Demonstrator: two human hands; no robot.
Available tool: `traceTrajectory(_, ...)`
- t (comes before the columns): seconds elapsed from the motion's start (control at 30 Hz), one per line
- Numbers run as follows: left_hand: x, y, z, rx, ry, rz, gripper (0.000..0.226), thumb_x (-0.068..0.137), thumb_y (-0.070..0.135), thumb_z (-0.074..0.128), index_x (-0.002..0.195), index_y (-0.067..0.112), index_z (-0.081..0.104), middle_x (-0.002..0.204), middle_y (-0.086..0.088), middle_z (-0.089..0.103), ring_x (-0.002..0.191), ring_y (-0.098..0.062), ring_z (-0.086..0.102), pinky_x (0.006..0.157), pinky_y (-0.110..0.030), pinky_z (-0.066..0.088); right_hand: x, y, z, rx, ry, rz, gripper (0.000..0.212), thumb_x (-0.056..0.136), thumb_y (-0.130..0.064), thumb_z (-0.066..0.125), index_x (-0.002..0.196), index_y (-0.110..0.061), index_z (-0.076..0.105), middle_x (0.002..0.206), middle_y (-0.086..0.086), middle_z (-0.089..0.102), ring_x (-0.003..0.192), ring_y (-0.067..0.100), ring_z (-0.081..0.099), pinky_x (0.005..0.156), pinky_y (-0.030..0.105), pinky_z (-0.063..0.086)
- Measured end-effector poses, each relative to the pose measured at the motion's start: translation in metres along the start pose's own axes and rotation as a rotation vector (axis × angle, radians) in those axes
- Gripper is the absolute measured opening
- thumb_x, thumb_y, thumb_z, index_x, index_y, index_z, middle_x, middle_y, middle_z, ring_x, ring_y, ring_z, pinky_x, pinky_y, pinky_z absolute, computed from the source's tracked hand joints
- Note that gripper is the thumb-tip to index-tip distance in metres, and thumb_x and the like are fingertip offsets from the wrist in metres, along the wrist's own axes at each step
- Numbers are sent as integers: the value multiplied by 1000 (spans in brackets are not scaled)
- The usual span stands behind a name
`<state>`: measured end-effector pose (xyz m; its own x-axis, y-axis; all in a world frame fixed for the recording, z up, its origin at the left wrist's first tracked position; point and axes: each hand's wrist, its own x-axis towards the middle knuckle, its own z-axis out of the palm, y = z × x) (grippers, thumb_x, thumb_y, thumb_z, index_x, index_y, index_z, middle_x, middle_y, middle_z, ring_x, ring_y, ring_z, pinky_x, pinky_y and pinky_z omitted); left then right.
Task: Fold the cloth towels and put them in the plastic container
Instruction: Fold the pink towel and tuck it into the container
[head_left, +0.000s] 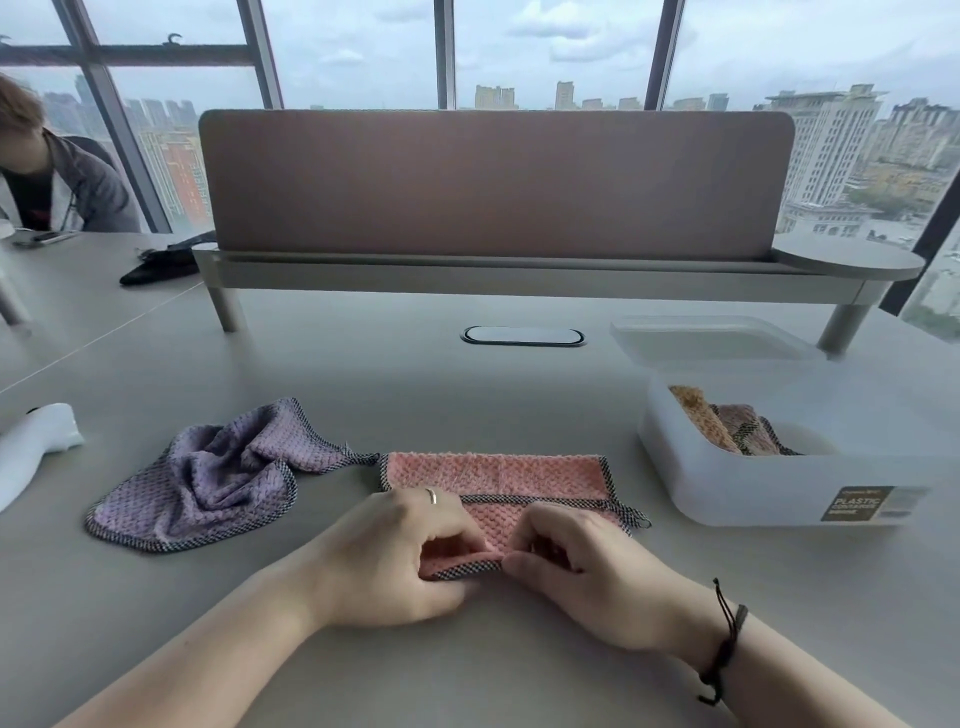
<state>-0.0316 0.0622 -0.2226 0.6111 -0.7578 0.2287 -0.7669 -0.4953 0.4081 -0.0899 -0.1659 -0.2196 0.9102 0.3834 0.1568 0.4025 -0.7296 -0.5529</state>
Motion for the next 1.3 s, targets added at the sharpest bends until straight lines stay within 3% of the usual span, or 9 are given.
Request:
traceTrajectory(0.17,-2,-4,-2,-137,106,-139,24,79,13,65,95,30,70,78,9,71,47,-1,46,49,-12,34,-5,-3,-3,-36,-5,31,51,71,-69,69,96,-30,50,85,-11,57,78,9,49,71,24,43)
traceTrajectory(0.23,-2,-7,-2,-224,138,-169,22,81,15,64,94,31,70,68,-2,68,40,-4,35,42,-20,26,-7,-6,-1,-189,-4,6,51,68,-62,68,106,-35,46,93,-18,56,85,6,51,76,26,46)
traceTrajectory(0.4,-2,-18,-2,-355,235,-223,17,85,22,66,96,33,72,76,3,72,63,-23,62,58,-30,47,-7,0,-8,-282,175,64,30,80,-32,53,108,-36,46,90,-11,69,80,14,63,71,34,51)
traceTrajectory(0.53,0,-21,-2,-357,330,-280,24,89,7,71,96,30,73,82,10,72,63,-8,64,62,-21,50,-3,17,-19,-42,286,230,20,85,-23,59,100,-37,54,65,-4,64,55,8,53,50,24,41)
traceTrajectory(0.67,1,-23,-4,-163,391,-294,22,82,11,79,91,31,75,85,25,73,80,4,68,74,-8,48,2,34,-21,-20,386,335,13,87,-31,70,94,-36,61,69,-13,64,62,-4,55,49,13,38)
traceTrajectory(0.77,0,-27,-7,-36,335,-202,21,77,12,83,88,29,78,89,22,72,86,5,67,80,-12,49,2,35,-18,-65,390,356,12,86,-33,72,94,-35,64,70,-15,64,60,-3,55,50,12,38)
traceTrajectory(0.93,0,-30,-5,37,280,-193,9,80,28,77,89,32,79,93,26,70,86,9,66,77,-21,55,3,33,-10,-262,383,269,10,85,-33,69,93,-30,64,88,-14,67,82,14,64,64,31,51)
traceTrajectory(1.13,-1,-31,-8,120,246,-201,27,76,60,64,88,39,75,89,30,69,90,2,58,87,-34,51,2,35,-15,-539,427,260,5,82,-31,74,82,-28,71,81,-8,50,78,19,56,51,28,42)
traceTrajectory(1.3,0,-24,-7,198,256,-168,37,74,68,61,89,38,76,80,30,62,90,7,52,92,-24,36,-3,11,-7,-557,331,314,47,90,-65,47,78,-23,65,75,-8,59,69,11,60,53,29,45)
